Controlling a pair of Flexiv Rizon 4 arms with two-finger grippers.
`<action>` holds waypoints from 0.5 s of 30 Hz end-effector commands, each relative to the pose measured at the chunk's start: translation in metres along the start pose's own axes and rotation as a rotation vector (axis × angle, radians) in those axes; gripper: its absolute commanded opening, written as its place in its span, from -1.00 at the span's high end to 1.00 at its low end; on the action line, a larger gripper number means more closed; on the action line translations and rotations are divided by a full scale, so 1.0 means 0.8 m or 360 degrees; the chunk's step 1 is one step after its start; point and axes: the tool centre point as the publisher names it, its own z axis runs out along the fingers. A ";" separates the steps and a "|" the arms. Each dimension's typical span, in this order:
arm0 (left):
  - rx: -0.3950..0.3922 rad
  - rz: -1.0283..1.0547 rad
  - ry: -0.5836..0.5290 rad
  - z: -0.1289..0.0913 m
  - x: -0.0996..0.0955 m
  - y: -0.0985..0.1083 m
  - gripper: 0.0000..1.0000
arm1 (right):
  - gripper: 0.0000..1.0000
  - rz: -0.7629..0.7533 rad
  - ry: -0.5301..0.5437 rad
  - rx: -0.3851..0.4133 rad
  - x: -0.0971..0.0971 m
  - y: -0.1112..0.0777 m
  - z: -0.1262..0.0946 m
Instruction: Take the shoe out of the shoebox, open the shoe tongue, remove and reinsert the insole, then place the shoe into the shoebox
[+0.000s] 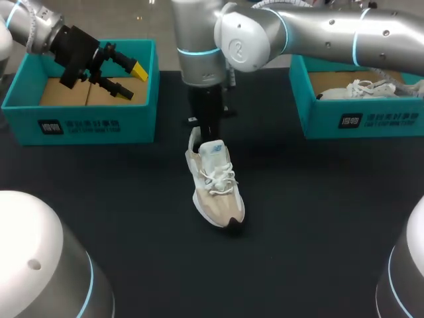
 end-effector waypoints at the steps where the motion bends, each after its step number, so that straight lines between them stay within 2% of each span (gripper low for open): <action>1: 0.0002 0.0001 0.0005 0.000 0.000 0.000 -1.00 | 1.00 -0.0018 -0.0004 0.0034 -0.001 -0.003 -0.007; 13: 0.0002 0.0001 0.0005 0.000 0.000 0.000 -1.00 | 1.00 -0.0070 0.0054 0.0153 0.006 -0.018 0.012; 14: 0.0002 0.0001 0.0005 0.000 0.000 0.000 -1.00 | 0.99 -0.0069 0.0054 0.0154 0.006 -0.018 0.012; 15: 0.0002 0.0001 0.0005 0.000 0.000 0.000 -1.00 | 0.90 -0.0062 0.0060 0.0156 0.006 -0.019 0.012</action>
